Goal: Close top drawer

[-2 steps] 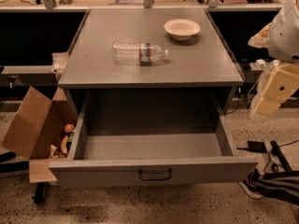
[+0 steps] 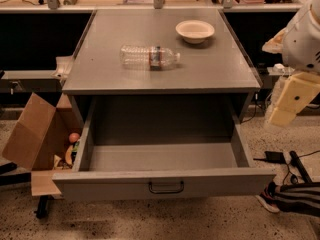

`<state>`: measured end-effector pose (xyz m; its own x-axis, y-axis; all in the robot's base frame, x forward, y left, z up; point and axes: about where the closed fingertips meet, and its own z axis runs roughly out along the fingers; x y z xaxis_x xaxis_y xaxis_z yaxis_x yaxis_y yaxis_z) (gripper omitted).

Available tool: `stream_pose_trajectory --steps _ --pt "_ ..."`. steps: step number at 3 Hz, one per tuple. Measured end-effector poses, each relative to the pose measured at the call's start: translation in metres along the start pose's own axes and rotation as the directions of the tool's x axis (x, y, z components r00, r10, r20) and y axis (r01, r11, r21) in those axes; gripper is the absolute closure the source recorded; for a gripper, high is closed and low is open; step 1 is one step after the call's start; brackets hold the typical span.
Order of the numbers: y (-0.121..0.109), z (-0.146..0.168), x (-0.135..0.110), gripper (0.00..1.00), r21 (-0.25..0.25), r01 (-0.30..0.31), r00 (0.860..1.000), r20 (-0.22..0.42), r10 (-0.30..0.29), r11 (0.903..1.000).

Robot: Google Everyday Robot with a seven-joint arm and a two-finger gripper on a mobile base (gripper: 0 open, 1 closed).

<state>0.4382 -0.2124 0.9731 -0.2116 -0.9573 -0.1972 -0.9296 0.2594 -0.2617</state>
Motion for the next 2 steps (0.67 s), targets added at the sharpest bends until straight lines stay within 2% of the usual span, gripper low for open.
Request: stream_pose_trajectory --steps 1,2 --pt "0.018 0.025 -0.013 0.0 -0.042 0.067 0.998 -0.013 -0.068 0.9969" --pt "0.052 0.067 -0.017 0.0 -0.111 0.122 0.992 0.012 -0.122 0.9863"
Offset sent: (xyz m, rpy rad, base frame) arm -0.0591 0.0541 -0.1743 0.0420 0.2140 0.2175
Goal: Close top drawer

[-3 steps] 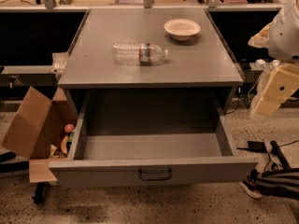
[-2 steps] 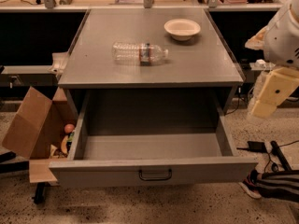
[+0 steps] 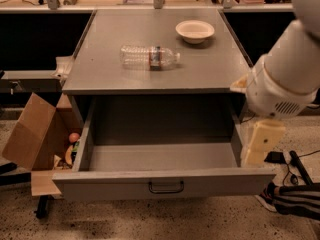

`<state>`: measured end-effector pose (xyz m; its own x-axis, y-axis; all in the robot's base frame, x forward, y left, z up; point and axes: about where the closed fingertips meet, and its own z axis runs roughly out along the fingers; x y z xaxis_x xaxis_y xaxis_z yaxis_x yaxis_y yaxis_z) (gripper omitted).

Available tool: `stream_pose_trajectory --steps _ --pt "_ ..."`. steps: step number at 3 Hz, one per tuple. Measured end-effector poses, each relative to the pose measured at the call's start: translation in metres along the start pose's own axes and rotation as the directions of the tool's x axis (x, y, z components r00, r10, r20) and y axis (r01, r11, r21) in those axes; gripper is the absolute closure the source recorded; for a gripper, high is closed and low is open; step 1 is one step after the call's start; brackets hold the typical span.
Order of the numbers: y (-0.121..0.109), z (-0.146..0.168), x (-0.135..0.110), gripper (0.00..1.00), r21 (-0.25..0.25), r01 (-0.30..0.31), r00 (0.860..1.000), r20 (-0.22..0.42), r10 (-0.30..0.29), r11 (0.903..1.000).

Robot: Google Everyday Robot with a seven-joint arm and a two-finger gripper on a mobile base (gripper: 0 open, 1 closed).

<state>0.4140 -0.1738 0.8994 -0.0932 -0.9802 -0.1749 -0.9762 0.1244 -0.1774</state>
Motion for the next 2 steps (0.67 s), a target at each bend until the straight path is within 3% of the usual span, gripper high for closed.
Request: stream_pose_trajectory --steps 1,2 --pt "0.033 0.055 0.011 0.19 -0.071 0.0 0.999 0.055 0.004 0.9975" --pt "0.065 0.112 0.026 0.43 -0.143 -0.031 0.99 0.13 0.05 0.9892"
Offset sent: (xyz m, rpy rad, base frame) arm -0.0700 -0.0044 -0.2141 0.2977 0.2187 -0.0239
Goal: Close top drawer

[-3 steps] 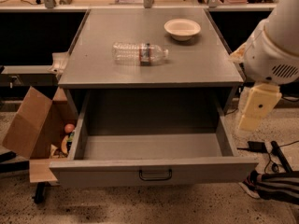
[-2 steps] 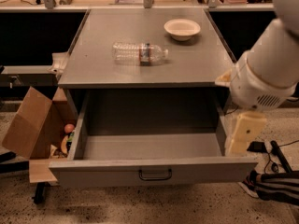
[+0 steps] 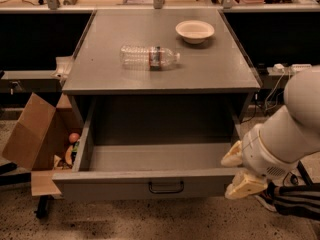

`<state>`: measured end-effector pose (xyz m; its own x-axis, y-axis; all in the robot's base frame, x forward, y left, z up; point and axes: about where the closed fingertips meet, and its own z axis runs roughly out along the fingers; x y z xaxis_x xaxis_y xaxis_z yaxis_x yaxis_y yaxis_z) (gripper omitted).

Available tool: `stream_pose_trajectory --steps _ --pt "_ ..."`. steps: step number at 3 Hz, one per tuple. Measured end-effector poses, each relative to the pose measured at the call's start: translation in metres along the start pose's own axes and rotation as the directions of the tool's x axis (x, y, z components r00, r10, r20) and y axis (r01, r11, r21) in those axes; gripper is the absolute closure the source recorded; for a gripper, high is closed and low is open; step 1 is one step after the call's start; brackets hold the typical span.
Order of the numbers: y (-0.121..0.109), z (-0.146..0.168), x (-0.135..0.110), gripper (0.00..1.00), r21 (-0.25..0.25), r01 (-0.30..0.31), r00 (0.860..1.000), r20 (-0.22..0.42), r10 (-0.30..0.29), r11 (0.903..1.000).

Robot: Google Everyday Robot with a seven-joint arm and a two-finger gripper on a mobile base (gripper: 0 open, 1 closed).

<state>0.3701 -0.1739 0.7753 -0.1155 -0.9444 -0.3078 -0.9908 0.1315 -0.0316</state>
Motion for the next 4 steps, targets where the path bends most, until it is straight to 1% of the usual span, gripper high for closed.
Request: stream_pose_trajectory --steps 1,2,3,4 --pt "0.016 0.049 0.02 0.64 -0.05 -0.043 0.997 0.059 0.045 0.9978" --pt "0.024 0.091 0.036 0.89 -0.086 -0.085 0.992 0.085 0.092 0.9926" --pt "0.015 0.114 0.042 1.0 -0.079 -0.111 0.988 0.096 0.118 0.9907" --pt "-0.012 0.131 0.042 0.97 -0.051 -0.132 0.983 0.12 0.138 0.9899"
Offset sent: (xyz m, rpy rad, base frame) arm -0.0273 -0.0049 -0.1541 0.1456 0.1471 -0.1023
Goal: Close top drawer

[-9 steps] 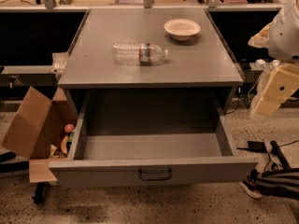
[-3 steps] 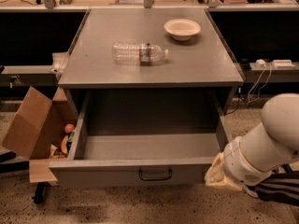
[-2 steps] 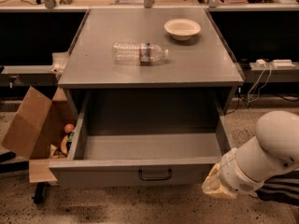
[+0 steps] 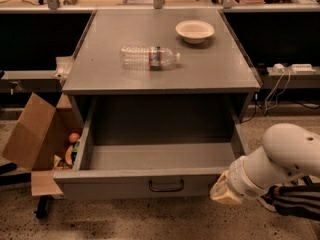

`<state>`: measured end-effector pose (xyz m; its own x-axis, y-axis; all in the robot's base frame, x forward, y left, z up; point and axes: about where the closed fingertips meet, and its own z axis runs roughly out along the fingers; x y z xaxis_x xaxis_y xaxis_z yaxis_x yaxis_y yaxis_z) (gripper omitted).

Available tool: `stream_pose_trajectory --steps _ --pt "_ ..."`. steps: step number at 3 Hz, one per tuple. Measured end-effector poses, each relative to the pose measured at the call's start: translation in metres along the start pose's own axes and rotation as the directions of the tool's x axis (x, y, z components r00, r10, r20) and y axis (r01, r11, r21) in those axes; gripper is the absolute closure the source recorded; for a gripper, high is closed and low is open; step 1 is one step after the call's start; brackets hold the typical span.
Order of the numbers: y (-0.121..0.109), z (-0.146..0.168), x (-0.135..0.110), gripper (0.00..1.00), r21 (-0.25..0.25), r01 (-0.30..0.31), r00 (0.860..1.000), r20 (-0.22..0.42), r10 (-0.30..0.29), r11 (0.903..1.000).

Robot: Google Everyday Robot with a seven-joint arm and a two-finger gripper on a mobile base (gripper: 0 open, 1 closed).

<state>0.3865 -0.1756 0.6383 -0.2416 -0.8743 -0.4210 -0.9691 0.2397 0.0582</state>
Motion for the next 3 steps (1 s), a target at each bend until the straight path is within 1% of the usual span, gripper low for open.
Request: stream_pose_trajectory --steps 3 --pt "-0.0015 0.0006 -0.0003 0.26 0.002 -0.001 1.0 0.002 0.001 1.0"
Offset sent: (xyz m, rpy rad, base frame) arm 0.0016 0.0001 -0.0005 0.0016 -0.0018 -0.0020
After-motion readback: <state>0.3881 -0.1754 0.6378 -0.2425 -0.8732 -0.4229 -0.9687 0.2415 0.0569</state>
